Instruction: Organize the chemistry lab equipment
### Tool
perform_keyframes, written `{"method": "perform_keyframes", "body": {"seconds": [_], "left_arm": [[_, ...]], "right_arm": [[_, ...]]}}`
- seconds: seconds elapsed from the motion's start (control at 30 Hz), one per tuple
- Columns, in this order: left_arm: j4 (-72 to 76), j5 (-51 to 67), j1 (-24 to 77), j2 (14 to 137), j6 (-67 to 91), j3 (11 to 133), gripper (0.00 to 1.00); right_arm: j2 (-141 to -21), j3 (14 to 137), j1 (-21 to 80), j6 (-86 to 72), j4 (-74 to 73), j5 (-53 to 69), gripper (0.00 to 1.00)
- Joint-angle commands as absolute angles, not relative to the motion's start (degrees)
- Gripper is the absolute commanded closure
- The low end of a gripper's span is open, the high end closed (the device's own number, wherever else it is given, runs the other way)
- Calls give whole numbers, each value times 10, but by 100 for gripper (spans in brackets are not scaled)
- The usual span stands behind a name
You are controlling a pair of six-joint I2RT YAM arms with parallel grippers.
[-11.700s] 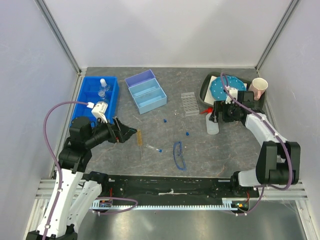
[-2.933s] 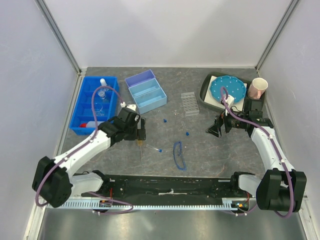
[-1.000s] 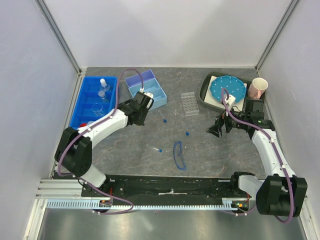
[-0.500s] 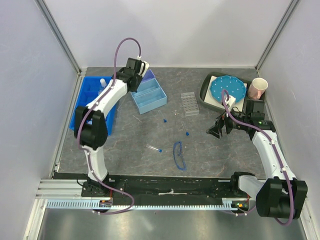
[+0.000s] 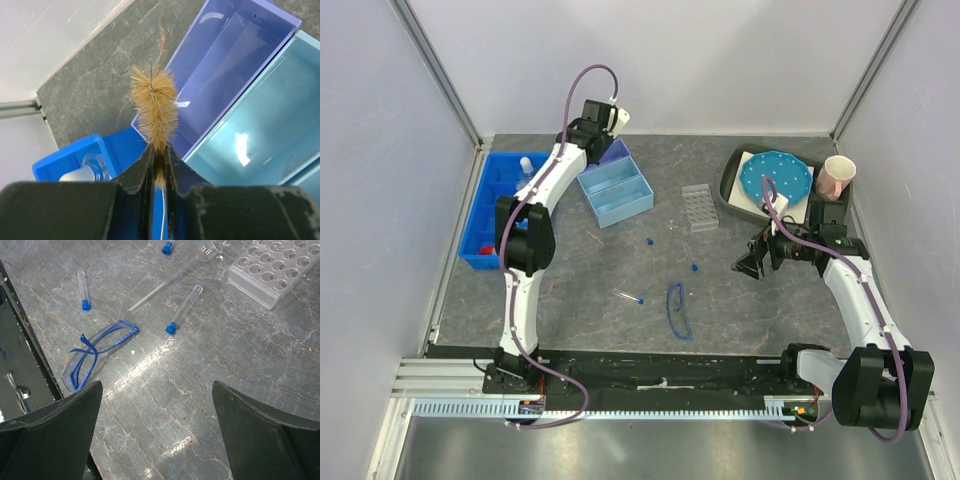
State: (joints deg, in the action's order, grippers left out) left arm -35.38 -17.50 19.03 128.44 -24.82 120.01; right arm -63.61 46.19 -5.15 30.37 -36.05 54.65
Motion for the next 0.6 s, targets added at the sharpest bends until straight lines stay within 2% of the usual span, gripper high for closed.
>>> {"method": "perform_keyframes", "body": {"seconds": [0.0, 0.2, 0.57], "left_arm": [[-307, -170, 191, 1310, -321, 1227, 83], [-264, -145, 191, 1331, -344, 1224, 79], [-236, -136, 182, 1356, -351, 1209, 78]], "right_arm": [[-644, 488, -54, 326, -367, 575, 2], [-648, 490, -54, 330, -372, 575, 2], [-650, 490, -53, 336, -377, 571, 2]]}}
